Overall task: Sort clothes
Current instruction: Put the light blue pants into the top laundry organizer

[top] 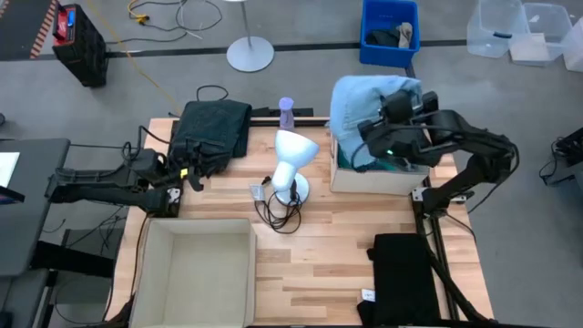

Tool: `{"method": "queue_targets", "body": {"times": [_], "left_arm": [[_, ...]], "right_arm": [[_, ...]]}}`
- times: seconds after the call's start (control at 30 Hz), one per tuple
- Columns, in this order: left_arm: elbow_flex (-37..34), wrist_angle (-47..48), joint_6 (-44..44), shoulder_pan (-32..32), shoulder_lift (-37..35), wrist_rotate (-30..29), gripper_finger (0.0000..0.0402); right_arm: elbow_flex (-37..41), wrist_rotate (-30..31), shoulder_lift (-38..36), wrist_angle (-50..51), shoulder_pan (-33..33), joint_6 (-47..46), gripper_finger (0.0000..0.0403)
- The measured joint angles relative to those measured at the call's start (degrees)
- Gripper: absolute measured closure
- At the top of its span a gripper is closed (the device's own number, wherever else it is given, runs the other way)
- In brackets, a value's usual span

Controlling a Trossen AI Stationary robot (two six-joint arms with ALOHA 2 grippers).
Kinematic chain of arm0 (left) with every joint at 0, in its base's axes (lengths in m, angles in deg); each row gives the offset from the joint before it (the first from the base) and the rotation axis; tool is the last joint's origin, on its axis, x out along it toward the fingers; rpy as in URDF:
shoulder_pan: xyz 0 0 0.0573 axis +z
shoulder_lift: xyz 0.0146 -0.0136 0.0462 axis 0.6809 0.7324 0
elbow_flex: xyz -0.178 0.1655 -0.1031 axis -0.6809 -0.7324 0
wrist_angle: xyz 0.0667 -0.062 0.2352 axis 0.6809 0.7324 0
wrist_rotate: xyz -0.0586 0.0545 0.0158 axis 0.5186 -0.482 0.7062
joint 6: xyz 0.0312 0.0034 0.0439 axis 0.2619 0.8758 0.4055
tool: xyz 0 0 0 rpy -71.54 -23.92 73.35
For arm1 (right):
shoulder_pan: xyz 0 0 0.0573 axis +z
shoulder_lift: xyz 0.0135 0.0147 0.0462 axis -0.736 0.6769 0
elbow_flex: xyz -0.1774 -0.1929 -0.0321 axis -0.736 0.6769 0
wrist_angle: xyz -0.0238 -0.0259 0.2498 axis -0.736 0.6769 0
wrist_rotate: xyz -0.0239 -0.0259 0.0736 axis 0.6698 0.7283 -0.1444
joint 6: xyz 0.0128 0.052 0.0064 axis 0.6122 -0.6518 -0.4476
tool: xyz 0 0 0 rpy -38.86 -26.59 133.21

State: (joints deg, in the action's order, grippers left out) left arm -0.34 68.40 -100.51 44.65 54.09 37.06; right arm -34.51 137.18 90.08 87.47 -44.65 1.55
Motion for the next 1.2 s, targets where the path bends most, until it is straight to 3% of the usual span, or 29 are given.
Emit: {"method": "queue_targets", "body": {"times": [0.2, 0.77, 0.97, 1.2], "left_arm": [[0.0, 0.0, -2.3, 1.6, 0.0, 0.0, 0.0340], [0.4, 0.2, -3.0, 6.9, 0.0, 0.0, 0.0340], [1.2, 0.9, -5.7, 9.4, 2.1, 4.1, 0.0340], [9.8, 8.5, -2.2, 11.9, 8.5, 7.7, 0.0340]], "right_arm": [[5.0, -8.6, 0.1, 0.1, -5.9, -1.6, 0.0391], [13.7, -22.1, 0.2, 0.0, -15.1, -8.9, 0.0376], [14.0, -23.3, 0.3, 0.0, -16.1, -9.4, 0.0340], [14.0, -25.6, 0.2, 0.0, -16.0, -9.4, 0.0275]]}}
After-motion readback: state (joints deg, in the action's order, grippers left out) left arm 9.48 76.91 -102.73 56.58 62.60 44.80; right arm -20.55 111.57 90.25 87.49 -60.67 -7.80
